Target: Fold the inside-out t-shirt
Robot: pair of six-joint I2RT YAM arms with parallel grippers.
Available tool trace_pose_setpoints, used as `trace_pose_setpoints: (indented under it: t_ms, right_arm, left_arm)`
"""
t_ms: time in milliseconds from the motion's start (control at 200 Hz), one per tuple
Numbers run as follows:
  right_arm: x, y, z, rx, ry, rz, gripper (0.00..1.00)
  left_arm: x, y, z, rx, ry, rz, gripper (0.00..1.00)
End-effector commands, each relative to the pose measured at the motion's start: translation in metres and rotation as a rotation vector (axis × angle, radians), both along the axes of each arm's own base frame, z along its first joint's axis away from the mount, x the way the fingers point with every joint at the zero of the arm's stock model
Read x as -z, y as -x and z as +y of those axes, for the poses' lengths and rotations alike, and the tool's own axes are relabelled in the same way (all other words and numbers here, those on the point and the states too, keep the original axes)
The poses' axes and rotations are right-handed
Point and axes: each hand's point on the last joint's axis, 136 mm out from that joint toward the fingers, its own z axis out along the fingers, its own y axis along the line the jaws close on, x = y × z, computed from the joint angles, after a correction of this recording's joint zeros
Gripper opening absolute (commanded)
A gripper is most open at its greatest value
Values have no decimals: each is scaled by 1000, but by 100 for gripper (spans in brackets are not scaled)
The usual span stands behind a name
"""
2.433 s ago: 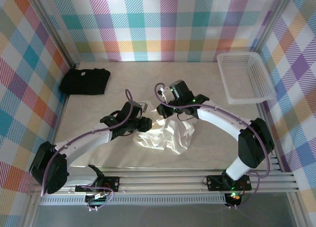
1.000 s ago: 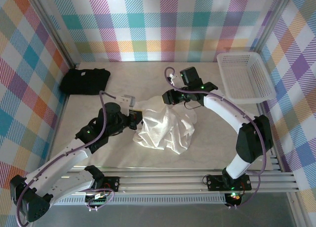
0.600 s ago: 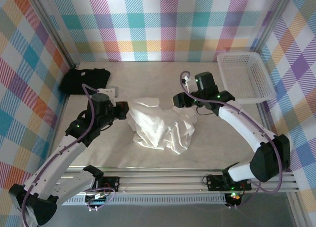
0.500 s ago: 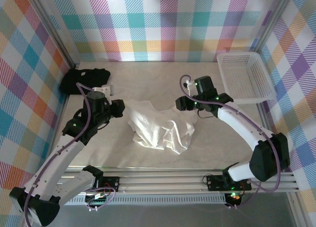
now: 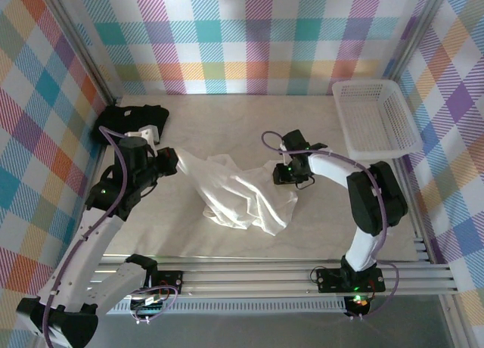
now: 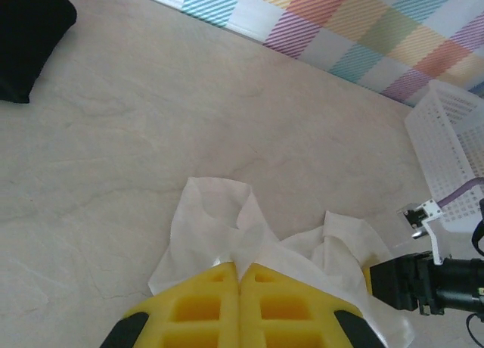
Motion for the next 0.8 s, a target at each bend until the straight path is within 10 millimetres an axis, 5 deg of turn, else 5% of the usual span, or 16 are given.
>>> trace_pose_setpoints:
  t_ms: [0, 90, 305, 435, 495, 595, 795]
  right_arm:
    - [-38, -29, 2, 16, -18, -164, 11]
    - [-82, -42, -22, 74, -44, -299, 1]
    - [-213, -49, -73, 187, -227, -568, 1]
    - [-256, -31, -91, 227, -267, -676, 2]
    - [-254, -20, -93, 239, -276, -677, 2]
    - [-222, 3, -84, 236, -341, -571, 2]
    - [-108, 68, -31, 164, -394, -201, 11]
  left_arm:
    - [-29, -6, 16, -63, -8, -59, 0]
    - [-46, -11, 28, -96, 6, -79, 0]
    - [-123, -28, 68, -185, 118, -166, 0]
    - [-171, -29, 107, -293, 144, -253, 0]
    - [-176, -28, 122, -343, 138, -258, 0]
    - [-160, -29, 135, -387, 124, -240, 0]
    - [-83, -42, 127, -359, 195, -101, 0]
